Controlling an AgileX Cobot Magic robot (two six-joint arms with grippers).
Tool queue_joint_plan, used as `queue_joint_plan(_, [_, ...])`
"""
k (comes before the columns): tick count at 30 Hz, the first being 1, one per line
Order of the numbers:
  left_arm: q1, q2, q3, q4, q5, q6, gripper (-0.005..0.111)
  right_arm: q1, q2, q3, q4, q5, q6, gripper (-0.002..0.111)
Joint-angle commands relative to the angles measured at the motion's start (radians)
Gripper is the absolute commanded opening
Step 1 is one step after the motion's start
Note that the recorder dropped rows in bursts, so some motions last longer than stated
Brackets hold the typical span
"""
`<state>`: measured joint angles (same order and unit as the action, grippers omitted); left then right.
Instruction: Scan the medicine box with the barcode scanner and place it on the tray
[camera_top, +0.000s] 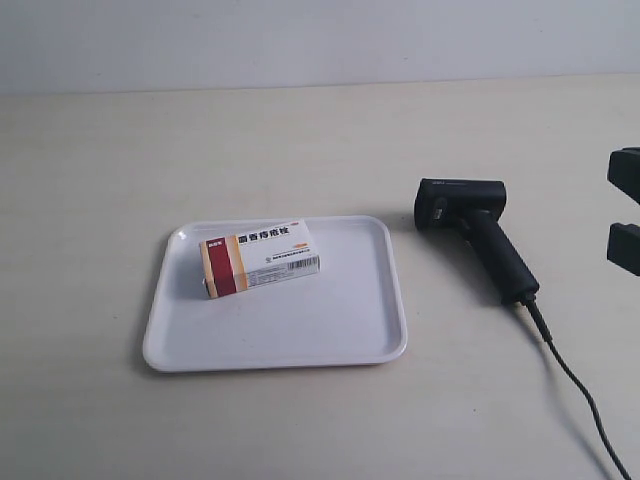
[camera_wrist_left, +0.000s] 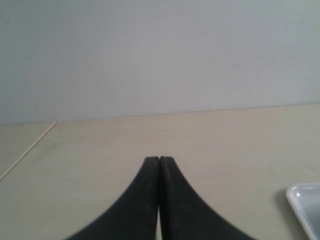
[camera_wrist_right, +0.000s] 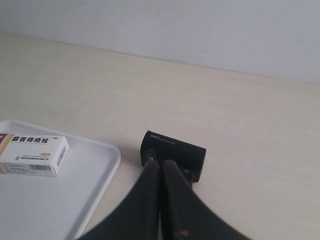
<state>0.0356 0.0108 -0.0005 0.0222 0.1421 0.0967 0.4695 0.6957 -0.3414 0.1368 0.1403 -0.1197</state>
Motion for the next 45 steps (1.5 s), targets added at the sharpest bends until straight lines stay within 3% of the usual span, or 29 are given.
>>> queue_joint_plan(1, [0.002,-0.011,0.001,-0.022,0.066,-0.016,0.002,0.002,-0.004,0.005,0.006,-0.004,0.000,0.000])
queue_joint_plan(6, [0.002,-0.011,0.001,0.057,0.073,-0.137,0.002,0.002,-0.004,0.005,0.006,-0.004,0.000,0.000])
queue_joint_plan(45, [0.002,-0.011,0.001,0.053,0.081,-0.127,0.002,0.002,-0.004,0.005,0.001,-0.051,-0.015,0.000])
